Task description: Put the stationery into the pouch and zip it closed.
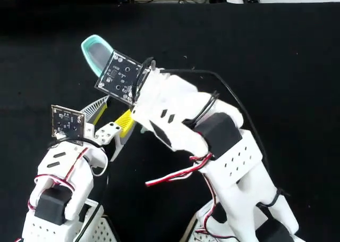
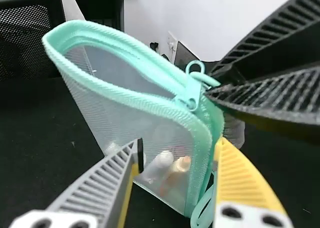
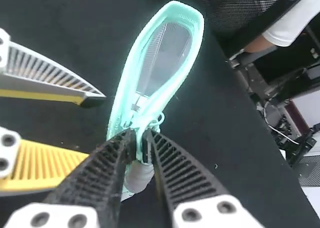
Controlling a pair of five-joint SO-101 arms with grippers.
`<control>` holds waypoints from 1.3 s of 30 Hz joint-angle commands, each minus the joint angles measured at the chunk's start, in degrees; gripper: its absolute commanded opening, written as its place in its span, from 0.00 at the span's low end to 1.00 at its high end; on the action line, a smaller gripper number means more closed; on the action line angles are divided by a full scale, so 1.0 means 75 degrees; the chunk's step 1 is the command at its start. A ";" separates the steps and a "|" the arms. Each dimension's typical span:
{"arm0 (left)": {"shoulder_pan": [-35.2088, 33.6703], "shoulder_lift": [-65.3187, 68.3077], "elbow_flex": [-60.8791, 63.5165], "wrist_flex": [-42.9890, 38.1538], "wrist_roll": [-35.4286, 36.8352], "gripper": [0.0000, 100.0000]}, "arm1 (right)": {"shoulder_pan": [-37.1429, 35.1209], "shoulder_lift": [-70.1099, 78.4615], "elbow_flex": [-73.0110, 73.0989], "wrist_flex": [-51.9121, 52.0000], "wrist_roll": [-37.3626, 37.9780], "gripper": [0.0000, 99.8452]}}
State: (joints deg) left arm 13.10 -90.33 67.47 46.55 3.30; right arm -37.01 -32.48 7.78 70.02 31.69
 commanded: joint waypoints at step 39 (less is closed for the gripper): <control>-0.0170 -0.0129 0.0768 -0.1313 0.0410 0.23 | 0.0375 -0.0147 -0.1178 0.0692 0.0715 0.01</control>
State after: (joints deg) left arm 12.66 -90.86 75.03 35.30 6.46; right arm -36.57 -32.48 -0.48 75.38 36.18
